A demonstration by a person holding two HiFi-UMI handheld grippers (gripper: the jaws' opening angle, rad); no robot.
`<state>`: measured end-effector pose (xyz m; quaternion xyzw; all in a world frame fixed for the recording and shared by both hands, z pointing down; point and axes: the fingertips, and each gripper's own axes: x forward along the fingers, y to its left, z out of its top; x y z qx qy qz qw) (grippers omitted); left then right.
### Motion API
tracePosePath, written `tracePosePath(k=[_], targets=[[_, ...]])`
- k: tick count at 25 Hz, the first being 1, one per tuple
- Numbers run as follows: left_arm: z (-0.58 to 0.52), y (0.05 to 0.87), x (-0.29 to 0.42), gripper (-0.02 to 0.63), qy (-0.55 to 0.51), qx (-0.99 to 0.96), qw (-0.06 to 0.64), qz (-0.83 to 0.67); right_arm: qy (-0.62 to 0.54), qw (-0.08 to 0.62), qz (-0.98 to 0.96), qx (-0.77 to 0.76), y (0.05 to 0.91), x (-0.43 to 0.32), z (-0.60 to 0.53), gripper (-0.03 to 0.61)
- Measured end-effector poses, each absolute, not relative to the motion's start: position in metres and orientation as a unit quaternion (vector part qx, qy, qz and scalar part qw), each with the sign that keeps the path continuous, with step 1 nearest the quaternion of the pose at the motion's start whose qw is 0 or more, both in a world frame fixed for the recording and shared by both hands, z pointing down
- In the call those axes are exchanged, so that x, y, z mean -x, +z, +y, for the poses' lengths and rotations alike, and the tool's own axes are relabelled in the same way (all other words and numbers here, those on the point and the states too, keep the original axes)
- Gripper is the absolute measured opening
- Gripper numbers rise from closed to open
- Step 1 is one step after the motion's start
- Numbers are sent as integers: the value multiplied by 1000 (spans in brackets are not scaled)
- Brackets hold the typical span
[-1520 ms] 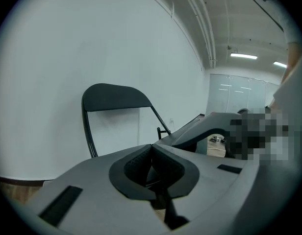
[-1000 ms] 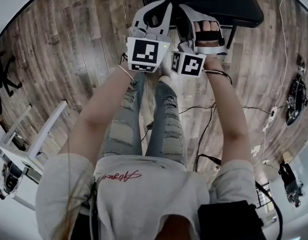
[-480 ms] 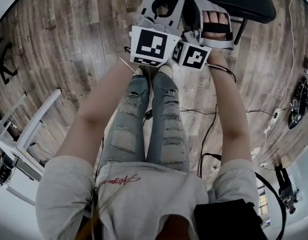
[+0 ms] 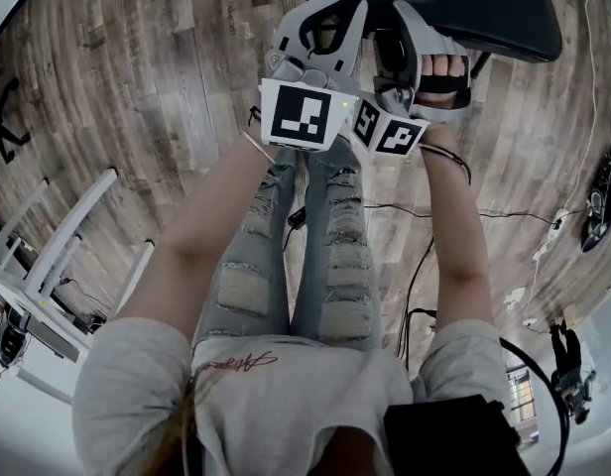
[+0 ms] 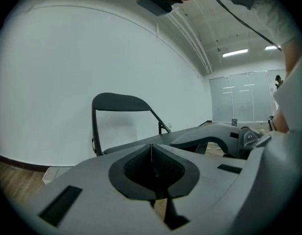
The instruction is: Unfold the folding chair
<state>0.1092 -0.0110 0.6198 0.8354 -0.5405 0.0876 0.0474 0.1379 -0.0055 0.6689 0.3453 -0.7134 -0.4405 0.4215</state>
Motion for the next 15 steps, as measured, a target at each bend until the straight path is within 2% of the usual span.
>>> tracePosePath(k=[3, 7, 12, 15], targets=[[29, 633, -111, 17, 94, -828, 35, -552, -435, 433, -706, -353, 684, -152, 22, 232], [82, 672, -102, 15, 107, -824, 54, -554, -433, 451, -702, -340, 715, -167, 61, 243], [95, 679, -107, 16, 118, -832, -31, -541, -425, 489, -698, -303, 763, -187, 95, 283], [108, 676, -116, 16, 108, -832, -44, -543, -419, 482, -707, -302, 781, -195, 117, 291]])
